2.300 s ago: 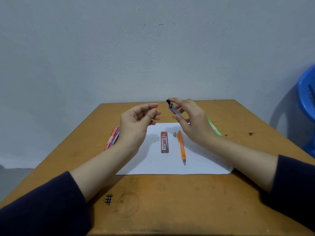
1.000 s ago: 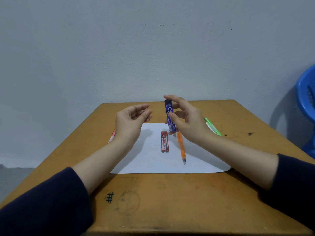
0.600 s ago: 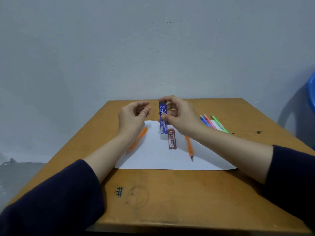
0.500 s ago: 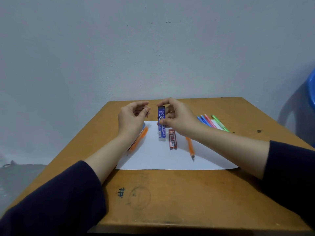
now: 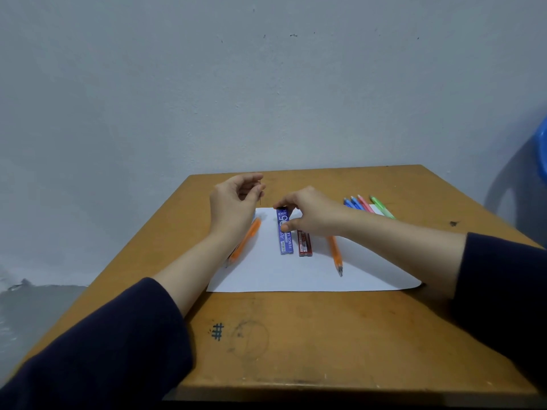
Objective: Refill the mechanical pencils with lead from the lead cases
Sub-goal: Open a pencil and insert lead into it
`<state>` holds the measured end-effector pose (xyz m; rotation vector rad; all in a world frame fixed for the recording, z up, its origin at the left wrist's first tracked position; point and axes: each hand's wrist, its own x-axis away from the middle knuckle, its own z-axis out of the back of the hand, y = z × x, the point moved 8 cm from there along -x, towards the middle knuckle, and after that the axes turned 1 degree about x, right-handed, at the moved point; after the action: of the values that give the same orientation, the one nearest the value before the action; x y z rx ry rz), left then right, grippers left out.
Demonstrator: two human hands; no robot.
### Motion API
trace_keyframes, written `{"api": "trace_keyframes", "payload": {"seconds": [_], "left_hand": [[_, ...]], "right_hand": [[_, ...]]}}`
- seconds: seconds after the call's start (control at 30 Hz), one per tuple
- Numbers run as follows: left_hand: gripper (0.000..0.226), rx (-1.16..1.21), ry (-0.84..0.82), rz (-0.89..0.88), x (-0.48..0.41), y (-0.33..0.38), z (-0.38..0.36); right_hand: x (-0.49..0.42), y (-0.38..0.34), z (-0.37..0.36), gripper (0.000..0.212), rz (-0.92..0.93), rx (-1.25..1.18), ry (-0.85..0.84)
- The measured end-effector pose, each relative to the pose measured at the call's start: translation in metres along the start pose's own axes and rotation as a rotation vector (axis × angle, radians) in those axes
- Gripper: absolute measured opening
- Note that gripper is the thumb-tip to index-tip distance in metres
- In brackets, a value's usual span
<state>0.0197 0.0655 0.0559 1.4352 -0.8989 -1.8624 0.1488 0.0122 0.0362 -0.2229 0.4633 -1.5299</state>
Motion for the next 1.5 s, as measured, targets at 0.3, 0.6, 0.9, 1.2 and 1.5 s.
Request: {"api": "trace_keyframes", "payload": {"seconds": [0.3,0.6,0.9,1.2,1.5], "left_hand": [[0.020,-0.037,-0.022,-0.031,0.003,0.001,-0.004],[0.021,-0.048,-0.035,-0.033,0.004,0.003,-0.004],[0.020,-0.063,-0.045,-0.034,0.006,0.004,-0.006],[0.023,0.031,-0.068,0.027,0.013,0.005,-0.014],[0.016,0.155,-0.111,0.106,0.025,0.011,-0.026]], "right_hand": [[-0.004,0.009,-0.014,0.045,-0.110,0.198,-0.190],[-0.001,0.008,-0.014,0.045,-0.091,0.241,-0.193],[0.014,0.017,0.014,0.046,-0.083,0.030,0.054],[0.048,0.033,0.029,0.054,-0.163,0.046,0.100],[0.062,0.056,0.030,0.062,-0.310,0.107,0.151]]}}
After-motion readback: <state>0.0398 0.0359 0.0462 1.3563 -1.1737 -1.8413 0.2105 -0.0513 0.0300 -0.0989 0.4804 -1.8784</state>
